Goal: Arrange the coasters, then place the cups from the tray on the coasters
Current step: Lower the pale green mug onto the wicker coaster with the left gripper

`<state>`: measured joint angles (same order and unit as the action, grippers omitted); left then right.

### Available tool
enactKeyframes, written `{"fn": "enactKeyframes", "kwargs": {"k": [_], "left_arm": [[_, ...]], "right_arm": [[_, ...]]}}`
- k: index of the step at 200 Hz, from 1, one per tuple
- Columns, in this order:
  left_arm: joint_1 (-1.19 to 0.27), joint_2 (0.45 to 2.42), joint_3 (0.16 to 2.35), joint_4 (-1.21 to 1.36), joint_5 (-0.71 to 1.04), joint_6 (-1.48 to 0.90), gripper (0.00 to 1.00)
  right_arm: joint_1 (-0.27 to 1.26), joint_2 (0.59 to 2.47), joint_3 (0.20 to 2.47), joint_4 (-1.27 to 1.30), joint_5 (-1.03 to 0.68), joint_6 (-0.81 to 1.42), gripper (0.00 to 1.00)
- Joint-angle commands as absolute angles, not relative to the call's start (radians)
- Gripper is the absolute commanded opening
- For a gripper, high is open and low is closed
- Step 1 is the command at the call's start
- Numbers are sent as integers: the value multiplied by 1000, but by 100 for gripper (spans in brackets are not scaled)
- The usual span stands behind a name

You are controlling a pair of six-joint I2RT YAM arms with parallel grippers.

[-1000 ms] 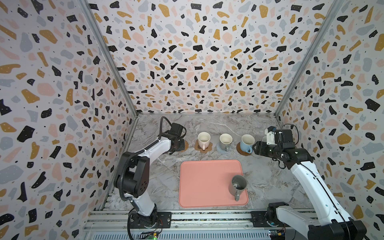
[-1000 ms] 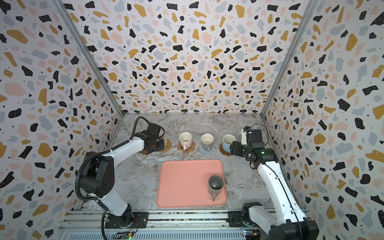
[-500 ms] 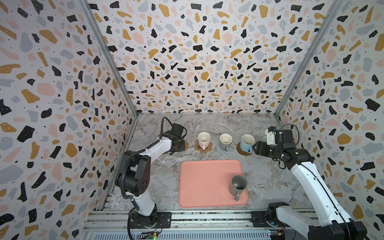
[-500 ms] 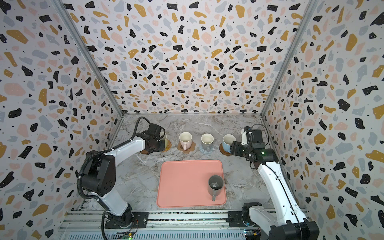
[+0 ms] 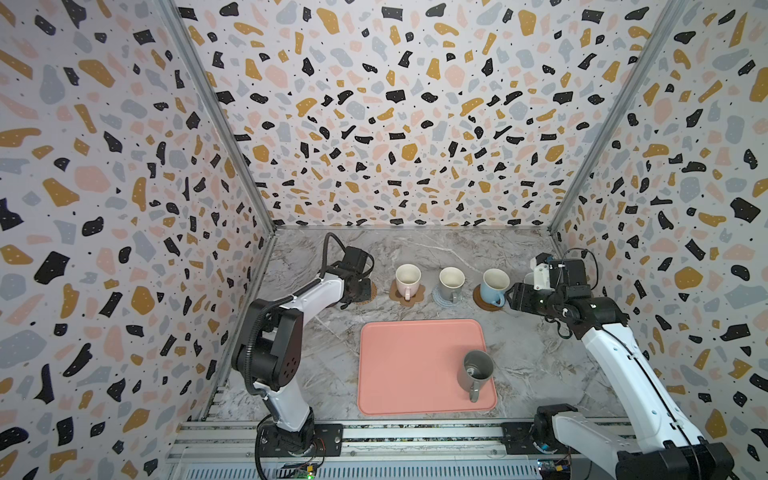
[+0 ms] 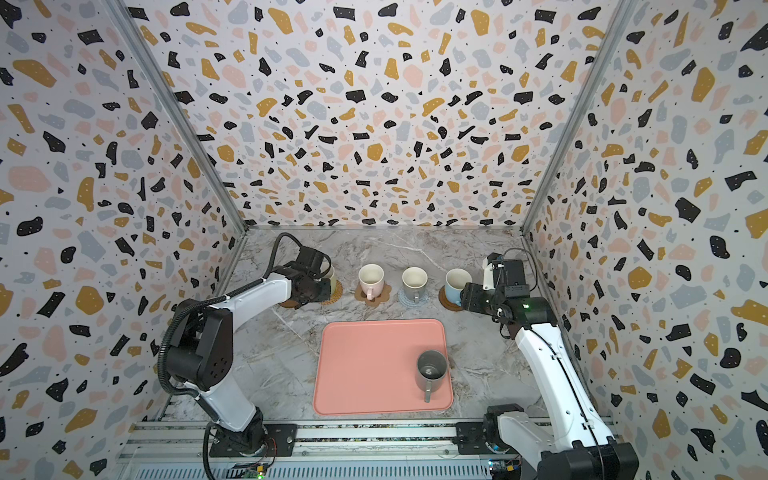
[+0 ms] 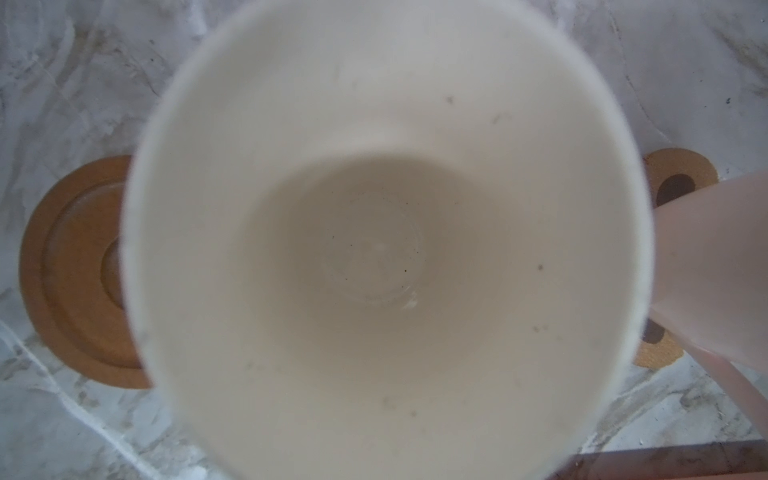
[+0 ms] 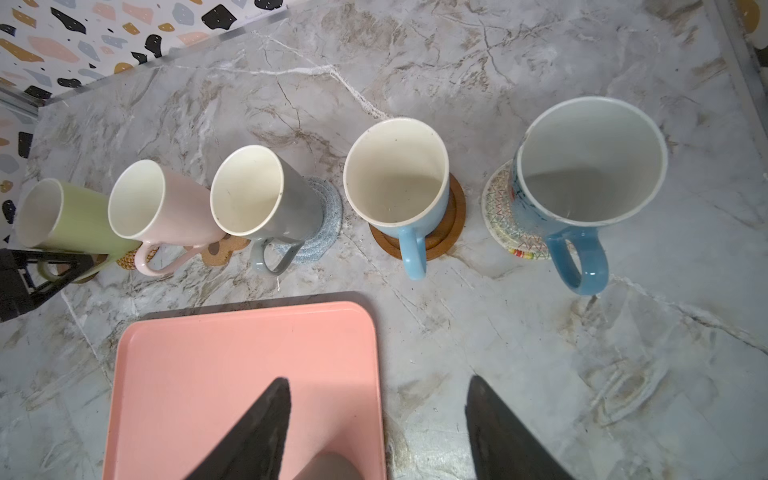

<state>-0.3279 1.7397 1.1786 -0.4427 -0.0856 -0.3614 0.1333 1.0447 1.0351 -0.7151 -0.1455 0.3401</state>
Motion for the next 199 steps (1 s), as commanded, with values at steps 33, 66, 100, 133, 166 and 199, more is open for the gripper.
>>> {"fn": "enactKeyframes", "kwargs": {"k": [33, 66, 100, 133, 166, 199], "left_arm": [[-322, 1724, 1181, -378, -94, -356, 17], [-322, 1715, 1183, -386, -100, -355, 20], [-322, 1706, 1174, -391, -106, -354, 28], [-322, 1685, 1156, -394, -115, -357, 38], [-322, 1646, 1134, -400, -119, -368, 51], [-321, 1600, 1119, -411, -123, -380, 60]], "right_arm": [[139, 1021, 1044, -741, -141, 347, 69], [138, 1017, 1044, -742, -143, 347, 69], [138, 1016, 1042, -744, -143, 347, 69], [139, 1011, 1042, -746, -143, 347, 69], [138, 1007, 1040, -747, -143, 347, 69], [138, 1006, 1039, -746, -143, 345, 69]]}}
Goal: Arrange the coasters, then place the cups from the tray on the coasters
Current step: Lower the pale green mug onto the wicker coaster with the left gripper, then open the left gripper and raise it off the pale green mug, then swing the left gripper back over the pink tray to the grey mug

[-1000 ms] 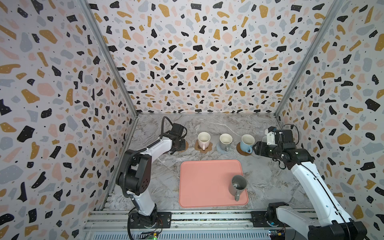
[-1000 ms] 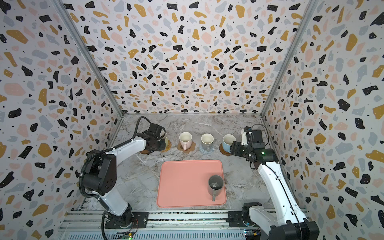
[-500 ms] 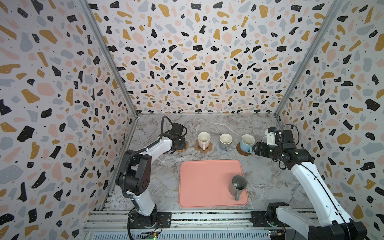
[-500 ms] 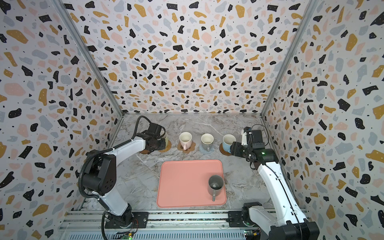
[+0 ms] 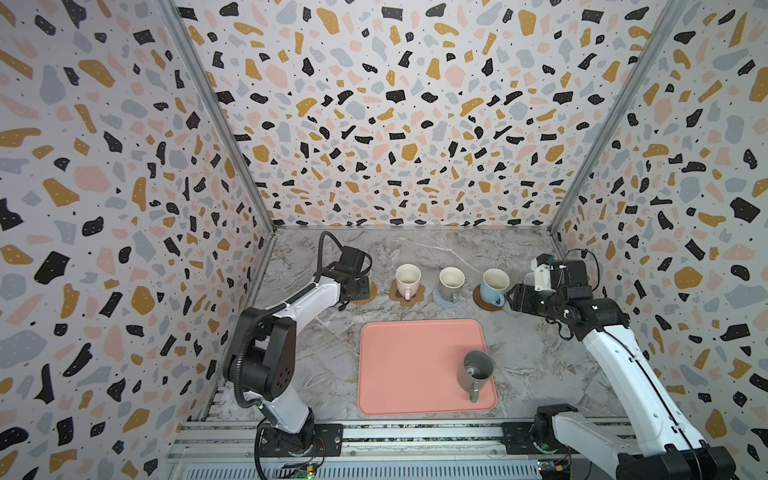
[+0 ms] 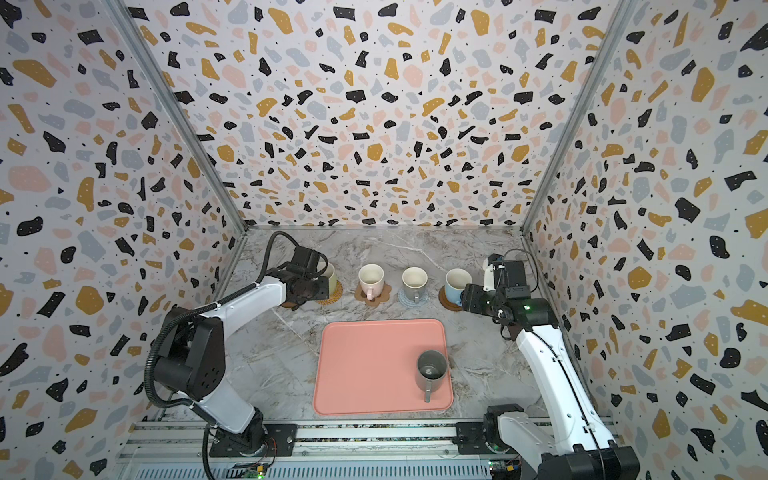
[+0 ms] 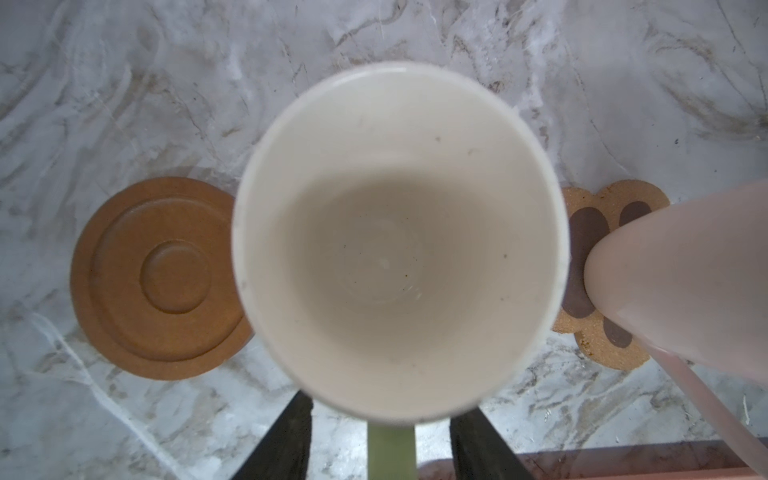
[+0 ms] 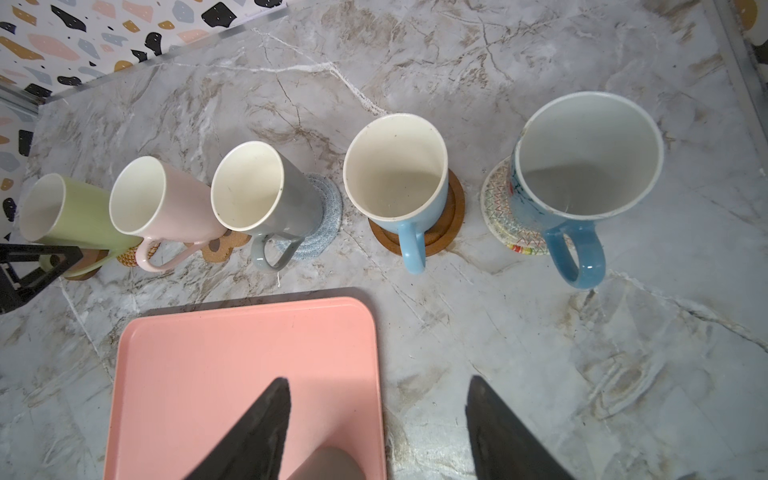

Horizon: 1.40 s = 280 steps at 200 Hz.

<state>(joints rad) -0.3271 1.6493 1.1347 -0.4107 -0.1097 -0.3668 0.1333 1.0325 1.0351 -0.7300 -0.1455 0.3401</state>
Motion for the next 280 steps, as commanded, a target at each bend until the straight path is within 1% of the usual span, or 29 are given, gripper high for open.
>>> {"fn": "enactKeyframes", "kwargs": {"k": [1, 29, 69, 153, 209, 244, 280], "left_arm": [[-321, 1599, 1118, -411, -123, -380, 60], [-322, 1569, 1111, -423, -114, -390, 63], [-321, 1521, 1100, -441, -102, -393, 64], [-323, 1349, 1062, -489, -53, -411, 64], [-340, 1289, 1068, -522, -45, -405, 64], [-414, 1288, 1089, -541, -72, -411, 64], [-577, 1287, 1109, -547, -113, -474, 64]], "right_arm": [[138, 1007, 1039, -746, -143, 345, 69], [138, 1009, 1039, -742, -143, 344, 69], [139, 1011, 1037, -739, -143, 345, 69], [139, 1039, 1037, -718, -146, 335, 69], [139, 1048, 1037, -710, -144, 329, 69], [139, 1045, 1030, -708, -145, 330, 69], [137, 1050, 1023, -701, -139, 327, 70]]}}
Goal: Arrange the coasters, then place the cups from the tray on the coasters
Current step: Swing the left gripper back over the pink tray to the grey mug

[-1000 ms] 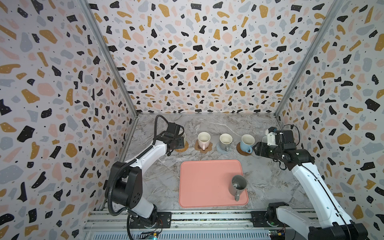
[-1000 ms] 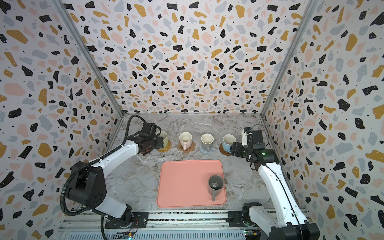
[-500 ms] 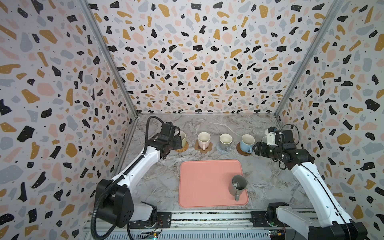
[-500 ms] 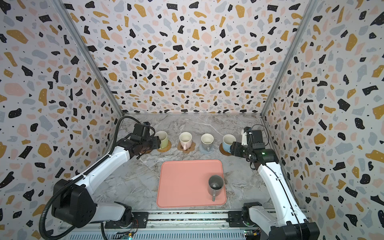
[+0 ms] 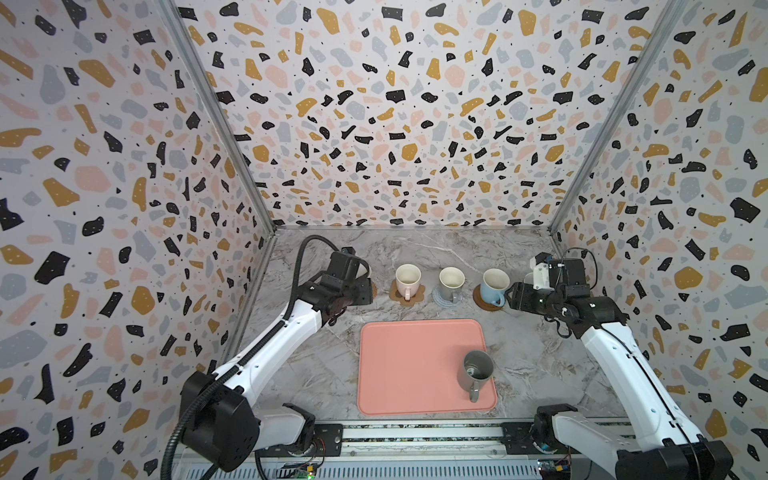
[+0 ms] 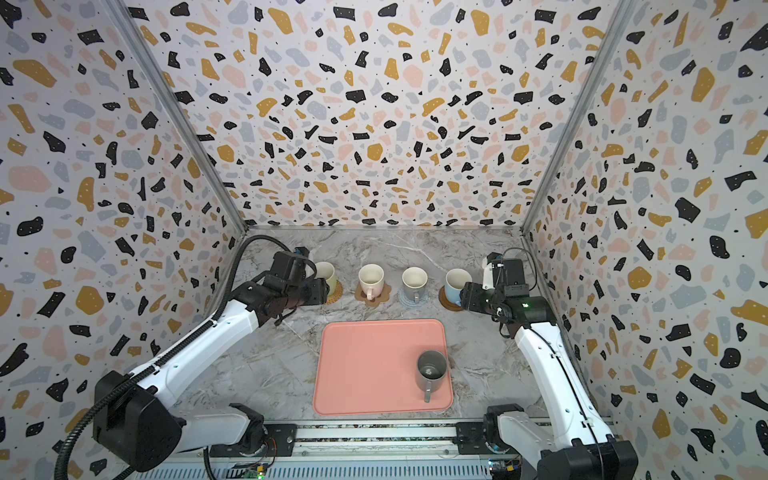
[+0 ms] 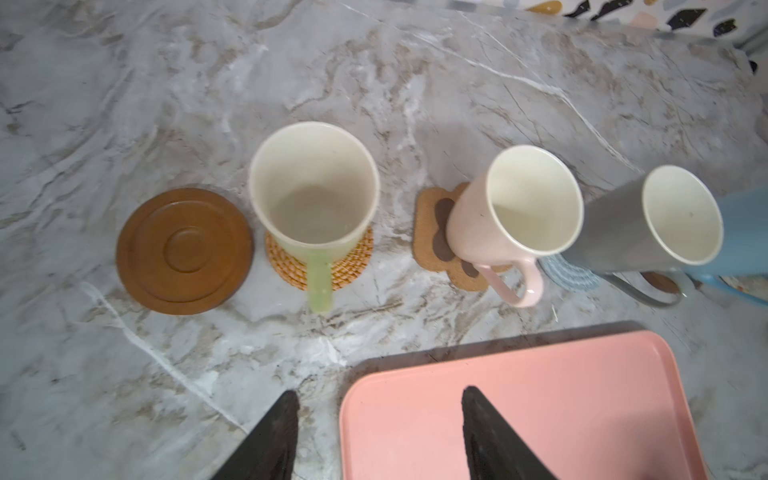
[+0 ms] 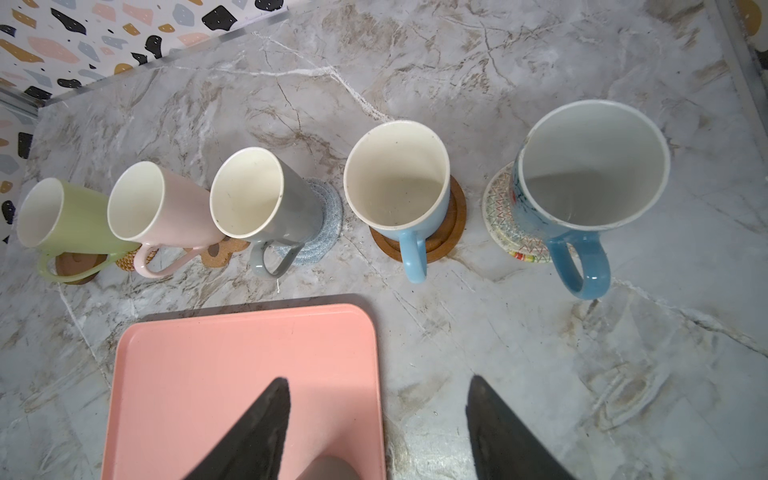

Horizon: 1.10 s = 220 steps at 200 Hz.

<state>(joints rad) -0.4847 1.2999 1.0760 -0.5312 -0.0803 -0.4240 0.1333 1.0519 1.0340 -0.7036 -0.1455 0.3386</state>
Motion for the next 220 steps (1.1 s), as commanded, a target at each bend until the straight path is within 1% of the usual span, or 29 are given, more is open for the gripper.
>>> {"fn": "enactKeyframes", "kwargs": {"k": [1, 68, 108, 162, 196, 220], "left_arm": [[-584, 1286, 1108, -547, -114, -477, 64], [-1009, 1389, 1192, -543, -188, -607, 64], [-1211, 1503, 1287, -580, -199, -621, 64], [-1337, 1521, 1289, -610, -174, -651, 64], [-1391, 1568, 1302, -593, -123, -661, 64], [-1403, 1602, 1303, -559, -88, -674, 65]], "right_arm": [[137, 1050, 1023, -701, -139, 326, 70], [130, 1080, 1022, -675, -147, 326, 70], [121, 1090, 1023, -675, -138, 318, 70], [88, 1099, 1025, -675, -143, 304, 70], [83, 1104, 1022, -671, -149, 303, 70], [80, 1103, 1019, -672, -150, 302, 71]]}}
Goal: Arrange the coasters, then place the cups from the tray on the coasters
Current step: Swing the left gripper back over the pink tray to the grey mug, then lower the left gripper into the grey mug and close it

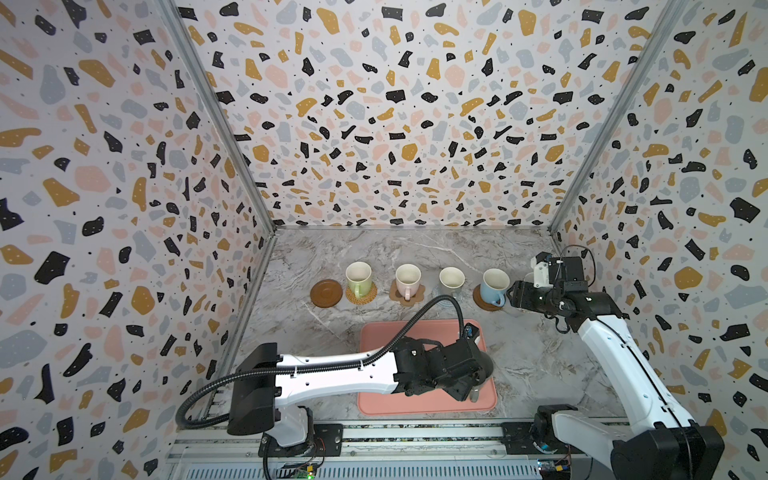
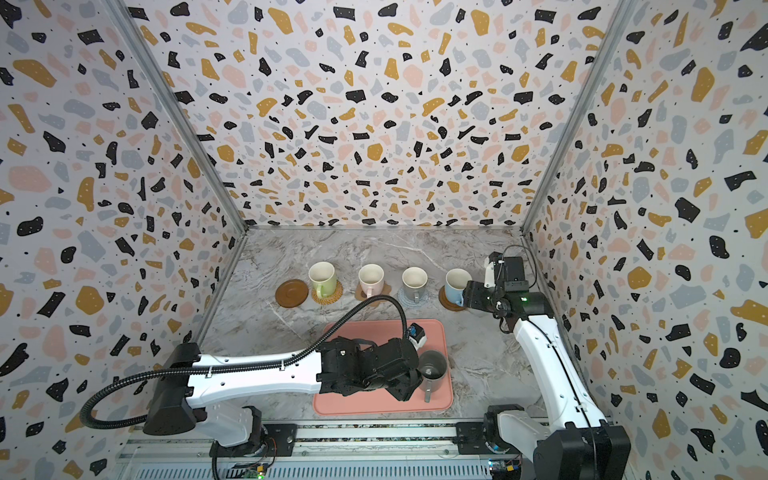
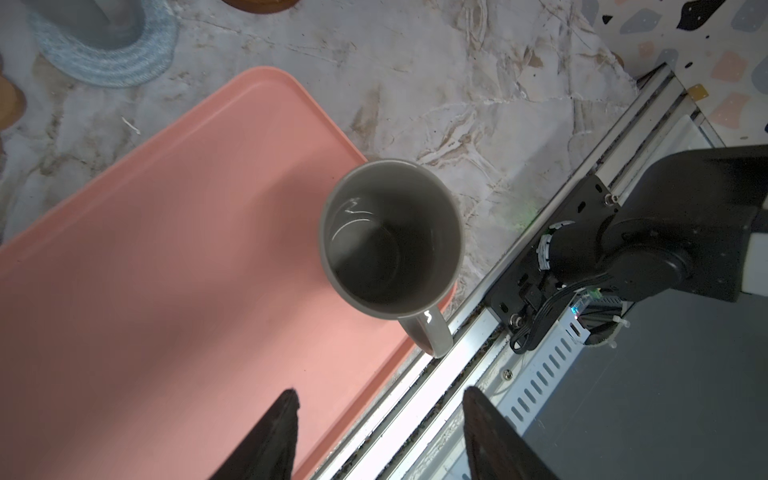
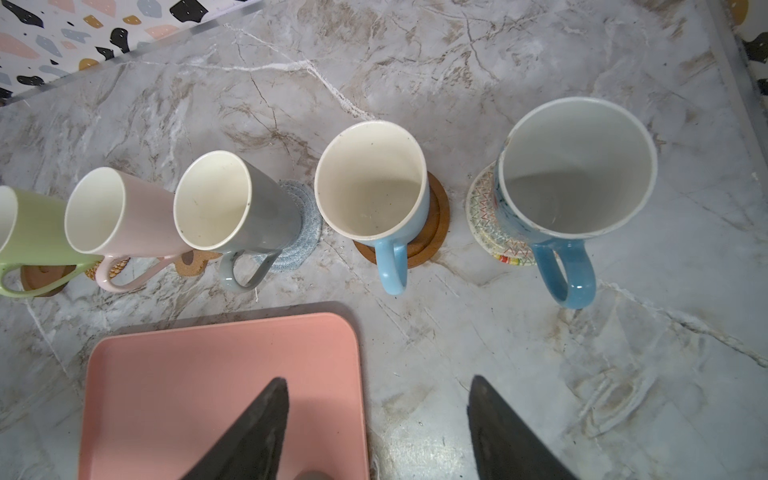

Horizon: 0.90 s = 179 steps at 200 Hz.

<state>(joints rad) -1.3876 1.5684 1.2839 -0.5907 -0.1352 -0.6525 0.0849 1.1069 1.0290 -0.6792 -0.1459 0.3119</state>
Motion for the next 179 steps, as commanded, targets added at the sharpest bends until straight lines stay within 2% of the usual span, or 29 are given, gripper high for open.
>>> {"fn": "enactKeyframes", "kwargs": {"k": [1, 80, 128, 179], "left_arm": [[-1403, 1604, 1303, -558, -87, -675, 65], [-1408, 1715, 1352, -527, -44, -672, 65], [-1408, 1794, 1423, -586, -95, -667, 65], [-1406, 1799, 1399, -637, -168, -686, 57]], "right_arm": [[79, 1103, 1019, -672, -150, 303, 71], [74, 1105, 999, -661, -166, 300, 71], [69, 1103, 993, -661, -167, 295, 71], [65, 1101, 984, -664, -167, 291, 71]]}}
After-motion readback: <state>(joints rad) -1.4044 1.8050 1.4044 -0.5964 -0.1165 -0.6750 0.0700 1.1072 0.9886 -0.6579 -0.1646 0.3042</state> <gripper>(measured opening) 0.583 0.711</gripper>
